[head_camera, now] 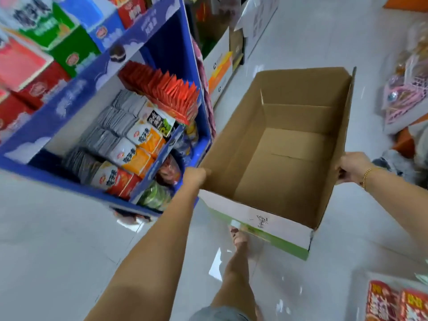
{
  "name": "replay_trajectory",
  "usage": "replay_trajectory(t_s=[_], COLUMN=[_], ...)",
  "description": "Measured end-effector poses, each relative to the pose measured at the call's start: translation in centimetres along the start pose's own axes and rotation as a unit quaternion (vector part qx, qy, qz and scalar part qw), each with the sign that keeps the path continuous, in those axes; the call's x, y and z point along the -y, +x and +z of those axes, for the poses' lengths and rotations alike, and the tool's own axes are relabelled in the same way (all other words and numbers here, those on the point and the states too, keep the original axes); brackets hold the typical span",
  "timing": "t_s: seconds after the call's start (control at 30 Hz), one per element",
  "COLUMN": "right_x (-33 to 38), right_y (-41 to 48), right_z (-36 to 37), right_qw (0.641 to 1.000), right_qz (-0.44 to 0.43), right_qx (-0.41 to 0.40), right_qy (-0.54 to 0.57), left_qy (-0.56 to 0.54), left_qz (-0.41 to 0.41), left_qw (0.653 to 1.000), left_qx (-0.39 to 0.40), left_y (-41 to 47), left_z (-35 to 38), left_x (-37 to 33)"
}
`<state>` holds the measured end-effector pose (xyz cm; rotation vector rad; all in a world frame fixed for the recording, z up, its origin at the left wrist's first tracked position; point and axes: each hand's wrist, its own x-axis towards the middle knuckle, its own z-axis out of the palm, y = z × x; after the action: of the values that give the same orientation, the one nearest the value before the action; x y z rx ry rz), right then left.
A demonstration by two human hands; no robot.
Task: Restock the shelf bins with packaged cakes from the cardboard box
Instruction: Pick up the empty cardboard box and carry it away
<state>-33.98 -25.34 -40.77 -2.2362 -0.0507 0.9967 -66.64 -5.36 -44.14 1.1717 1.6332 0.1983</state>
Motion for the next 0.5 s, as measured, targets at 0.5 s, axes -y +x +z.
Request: replay_trajectory(t_s=[0.5], right_x=[20.2], right_y=[23.9], right_z=[1.6], right_qw=[0.999], right_qz=[-0.004], right_qx=[-0.046], right_qy=[0.002], left_qy=[-0.329], left_qz=[-0.175], left_qw=[0.924], left_qx=[0.079], left_y=[14.6], left_z=[14.4], left_x=[-20.3])
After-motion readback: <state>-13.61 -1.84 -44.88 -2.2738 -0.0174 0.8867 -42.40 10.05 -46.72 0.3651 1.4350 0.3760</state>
